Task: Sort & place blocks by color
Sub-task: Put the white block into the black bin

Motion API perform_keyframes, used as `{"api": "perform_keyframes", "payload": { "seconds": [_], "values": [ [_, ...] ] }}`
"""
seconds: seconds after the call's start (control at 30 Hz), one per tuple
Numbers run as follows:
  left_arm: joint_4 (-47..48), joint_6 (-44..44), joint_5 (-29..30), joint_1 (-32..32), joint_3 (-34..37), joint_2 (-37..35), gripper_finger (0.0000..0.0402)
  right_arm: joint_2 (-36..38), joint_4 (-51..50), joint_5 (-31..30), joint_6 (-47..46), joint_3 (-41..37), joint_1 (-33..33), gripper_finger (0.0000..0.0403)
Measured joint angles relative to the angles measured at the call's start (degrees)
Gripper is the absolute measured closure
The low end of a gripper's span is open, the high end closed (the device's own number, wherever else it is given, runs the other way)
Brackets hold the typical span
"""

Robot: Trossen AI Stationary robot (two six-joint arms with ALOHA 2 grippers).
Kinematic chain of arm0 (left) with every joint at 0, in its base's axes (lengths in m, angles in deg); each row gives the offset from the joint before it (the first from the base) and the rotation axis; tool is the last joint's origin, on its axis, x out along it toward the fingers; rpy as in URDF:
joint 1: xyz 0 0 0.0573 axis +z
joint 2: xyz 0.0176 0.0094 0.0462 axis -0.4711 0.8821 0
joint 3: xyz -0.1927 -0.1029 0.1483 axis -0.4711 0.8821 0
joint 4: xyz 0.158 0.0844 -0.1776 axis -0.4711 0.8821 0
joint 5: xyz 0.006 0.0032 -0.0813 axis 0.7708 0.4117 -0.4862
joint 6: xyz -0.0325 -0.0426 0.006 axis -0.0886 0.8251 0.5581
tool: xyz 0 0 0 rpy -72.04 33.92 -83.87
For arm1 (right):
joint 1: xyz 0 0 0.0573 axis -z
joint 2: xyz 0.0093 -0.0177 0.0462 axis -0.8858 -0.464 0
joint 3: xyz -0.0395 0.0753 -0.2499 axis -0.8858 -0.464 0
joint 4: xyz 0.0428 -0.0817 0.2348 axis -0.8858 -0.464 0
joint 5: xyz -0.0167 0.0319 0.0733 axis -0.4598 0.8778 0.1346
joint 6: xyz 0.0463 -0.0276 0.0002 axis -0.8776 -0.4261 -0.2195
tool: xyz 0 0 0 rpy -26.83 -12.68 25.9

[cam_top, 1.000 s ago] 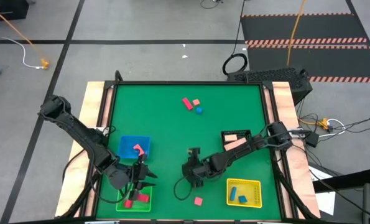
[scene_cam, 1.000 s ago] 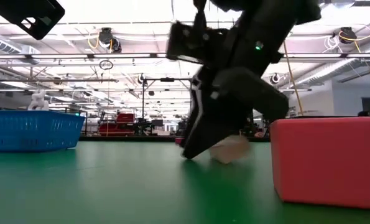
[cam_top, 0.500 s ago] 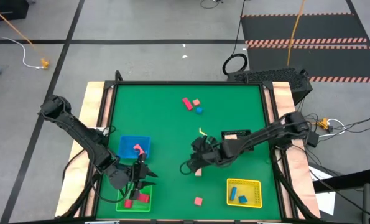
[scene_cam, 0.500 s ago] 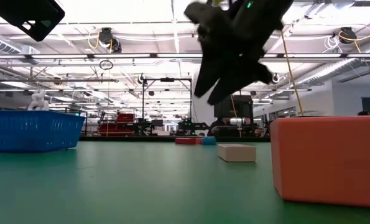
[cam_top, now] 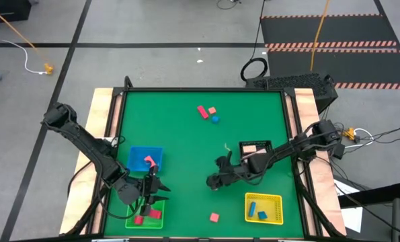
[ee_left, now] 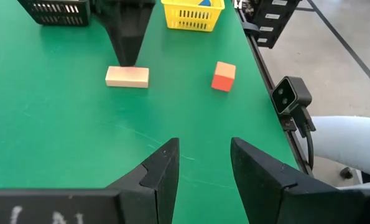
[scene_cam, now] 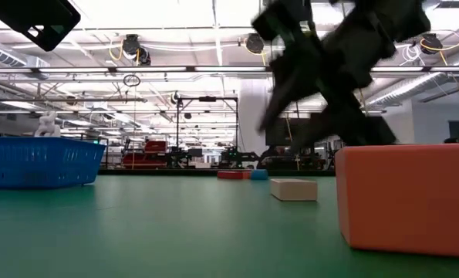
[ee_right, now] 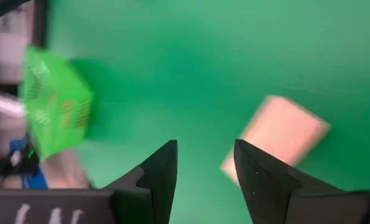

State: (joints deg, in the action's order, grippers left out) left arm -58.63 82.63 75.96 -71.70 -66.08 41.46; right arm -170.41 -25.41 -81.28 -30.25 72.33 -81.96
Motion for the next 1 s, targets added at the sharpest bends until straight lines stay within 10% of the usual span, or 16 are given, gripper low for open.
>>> {"api": "perform_keyframes", "payload": {
  "seconds": [0.5,1.0],
  "values": [
    [0.05,-2.12,0.0,0.0,0.0,-0.02,0.0256,0.92,-0.11,2.66,-5.36,-2.29,0.87,0.0125],
    [2.06,-6.04,0.0,0.0,0.0,-0.02,0.0256,0.92,-19.26,7.61,-3.0,4.61,2.65,0.0141]
  ]
}}
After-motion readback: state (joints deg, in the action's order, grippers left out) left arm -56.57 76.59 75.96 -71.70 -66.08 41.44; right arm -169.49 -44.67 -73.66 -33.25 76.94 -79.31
